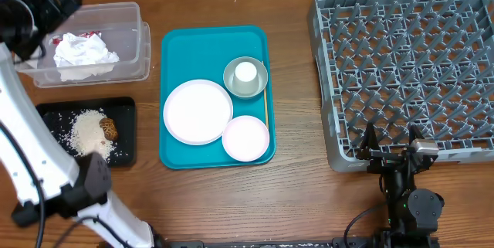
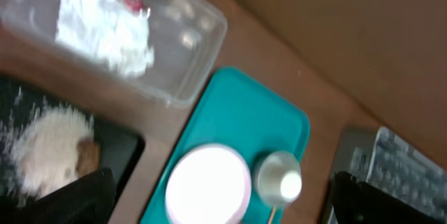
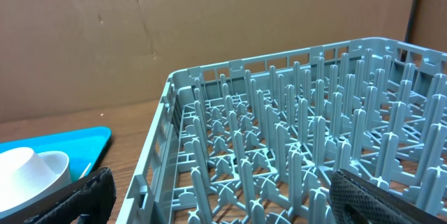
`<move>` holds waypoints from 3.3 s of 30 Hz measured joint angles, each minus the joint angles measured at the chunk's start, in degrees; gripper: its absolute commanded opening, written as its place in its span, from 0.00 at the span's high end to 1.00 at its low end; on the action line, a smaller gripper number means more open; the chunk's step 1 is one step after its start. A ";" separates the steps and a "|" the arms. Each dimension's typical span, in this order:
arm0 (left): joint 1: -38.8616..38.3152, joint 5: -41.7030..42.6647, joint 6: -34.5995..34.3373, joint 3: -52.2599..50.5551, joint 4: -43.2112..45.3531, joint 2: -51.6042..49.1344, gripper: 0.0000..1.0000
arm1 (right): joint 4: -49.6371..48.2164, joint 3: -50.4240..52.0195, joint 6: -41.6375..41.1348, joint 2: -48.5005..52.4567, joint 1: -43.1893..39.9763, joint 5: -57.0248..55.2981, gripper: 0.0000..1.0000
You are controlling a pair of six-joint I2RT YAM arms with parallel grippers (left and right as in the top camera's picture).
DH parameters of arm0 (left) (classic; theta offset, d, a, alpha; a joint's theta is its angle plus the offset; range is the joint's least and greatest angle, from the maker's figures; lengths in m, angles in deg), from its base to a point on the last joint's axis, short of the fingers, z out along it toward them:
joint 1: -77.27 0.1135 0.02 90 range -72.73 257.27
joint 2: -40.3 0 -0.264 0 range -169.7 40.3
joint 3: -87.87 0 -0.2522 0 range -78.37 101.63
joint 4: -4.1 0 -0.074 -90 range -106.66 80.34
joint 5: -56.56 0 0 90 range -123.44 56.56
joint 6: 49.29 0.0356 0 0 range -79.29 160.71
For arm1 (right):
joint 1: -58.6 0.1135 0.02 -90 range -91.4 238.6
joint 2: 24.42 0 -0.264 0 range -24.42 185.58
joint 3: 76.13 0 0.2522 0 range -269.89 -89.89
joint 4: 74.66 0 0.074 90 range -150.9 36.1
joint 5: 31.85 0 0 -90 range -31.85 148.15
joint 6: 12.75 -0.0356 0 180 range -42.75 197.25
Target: Sort waste into correct bins and load items into the dishwasher
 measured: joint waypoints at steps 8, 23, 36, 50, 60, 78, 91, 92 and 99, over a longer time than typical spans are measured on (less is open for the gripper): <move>0.00 -1.84 0.74 -35.71 1.73 21.66 0.00 | 0.04 0.00 0.00 0.00 -0.02 0.00 0.00; 0.00 -2.67 -1.33 -75.52 13.68 53.18 0.00 | 0.07 0.00 -0.02 0.00 -0.02 -0.04 0.00; 0.00 -2.84 -3.04 -84.19 13.35 48.46 0.00 | 0.04 0.00 0.00 0.00 0.00 -0.02 0.00; 0.00 -4.11 -2.43 -84.19 9.81 41.81 0.00 | 0.04 0.00 -0.02 0.00 0.00 0.00 0.00; -0.94 -2.45 -0.26 -84.21 8.63 40.48 0.00 | 0.02 0.00 0.00 0.00 0.00 -0.02 0.00; -24.70 7.10 18.73 -106.14 54.07 51.63 0.00 | 0.07 0.00 -0.02 -0.02 0.00 -0.02 0.00; -26.16 7.78 26.64 -127.54 73.50 76.11 0.00 | 0.07 0.00 0.02 0.00 0.00 -0.02 0.00; -26.16 7.69 27.96 -128.48 73.57 77.92 0.00 | 0.02 0.00 0.00 0.00 -0.02 -0.02 0.00; -26.16 4.00 32.61 -132.56 73.61 84.87 0.00 | 0.04 0.00 -0.04 0.00 0.00 -0.02 0.00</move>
